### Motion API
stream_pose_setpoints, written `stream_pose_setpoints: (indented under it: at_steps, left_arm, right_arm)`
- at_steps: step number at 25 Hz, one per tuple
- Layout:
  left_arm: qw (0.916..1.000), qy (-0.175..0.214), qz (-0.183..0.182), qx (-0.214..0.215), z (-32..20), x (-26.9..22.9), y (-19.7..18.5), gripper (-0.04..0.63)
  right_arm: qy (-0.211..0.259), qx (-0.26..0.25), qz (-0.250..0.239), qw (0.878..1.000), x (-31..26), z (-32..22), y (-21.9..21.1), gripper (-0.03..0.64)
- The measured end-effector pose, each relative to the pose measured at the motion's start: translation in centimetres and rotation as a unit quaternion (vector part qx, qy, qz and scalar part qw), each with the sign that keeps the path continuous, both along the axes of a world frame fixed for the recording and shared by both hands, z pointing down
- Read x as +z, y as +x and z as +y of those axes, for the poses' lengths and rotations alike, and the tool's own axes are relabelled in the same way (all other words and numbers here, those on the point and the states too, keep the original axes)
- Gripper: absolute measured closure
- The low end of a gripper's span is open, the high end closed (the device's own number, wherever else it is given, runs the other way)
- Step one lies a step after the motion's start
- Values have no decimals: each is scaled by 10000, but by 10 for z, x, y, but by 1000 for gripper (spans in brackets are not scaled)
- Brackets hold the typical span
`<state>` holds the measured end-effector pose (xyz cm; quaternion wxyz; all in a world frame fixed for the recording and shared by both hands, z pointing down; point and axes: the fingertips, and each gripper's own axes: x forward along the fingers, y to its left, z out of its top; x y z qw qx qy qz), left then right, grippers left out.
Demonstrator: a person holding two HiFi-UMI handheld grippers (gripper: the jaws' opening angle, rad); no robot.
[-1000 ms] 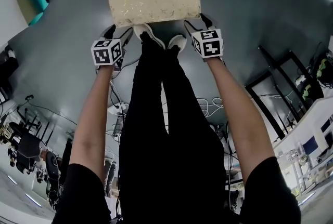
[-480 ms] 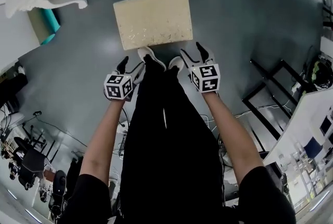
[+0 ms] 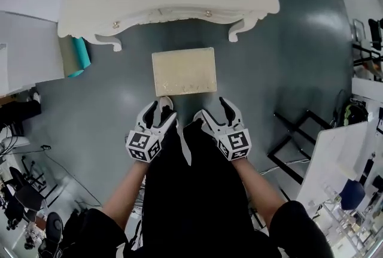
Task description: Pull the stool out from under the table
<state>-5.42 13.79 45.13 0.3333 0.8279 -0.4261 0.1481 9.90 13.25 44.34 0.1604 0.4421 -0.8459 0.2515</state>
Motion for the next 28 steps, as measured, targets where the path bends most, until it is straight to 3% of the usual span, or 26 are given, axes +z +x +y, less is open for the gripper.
stream_pose_setpoints:
  at_steps: [4, 7, 12, 16, 22, 26, 28]
  left_arm:
    - [9988, -84, 421, -252, 2, -47, 5, 244]
    - [9993, 133, 324, -106, 5, -82, 6, 244]
    - [9962, 345, 792, -130, -2, -137, -4, 245]
    - [9932, 1002, 594, 29, -18, -185, -16, 265]
    - [9793, 1807, 905, 90, -42, -255, -24, 403]
    - [9679, 2268, 992, 432, -48, -281, -25, 570]
    - [9635, 2428, 965, 588, -51, -293, -29, 580]
  right_arm:
    - [91, 212, -205, 9995, -65, -9, -15, 308]
    - [247, 366, -651, 9969, -115, -15, -33, 308]
    - [758, 203, -1066, 9912, -187, -29, -60, 313]
    - [1187, 259, -1050, 9870, -230, -42, -72, 419]
    - [1499, 643, -1236, 9788, -278, -50, -82, 532]
    - [1695, 598, -1041, 9782, -288, -51, -100, 557]
    - [1845, 528, -976, 9766, -295, -54, -108, 569]
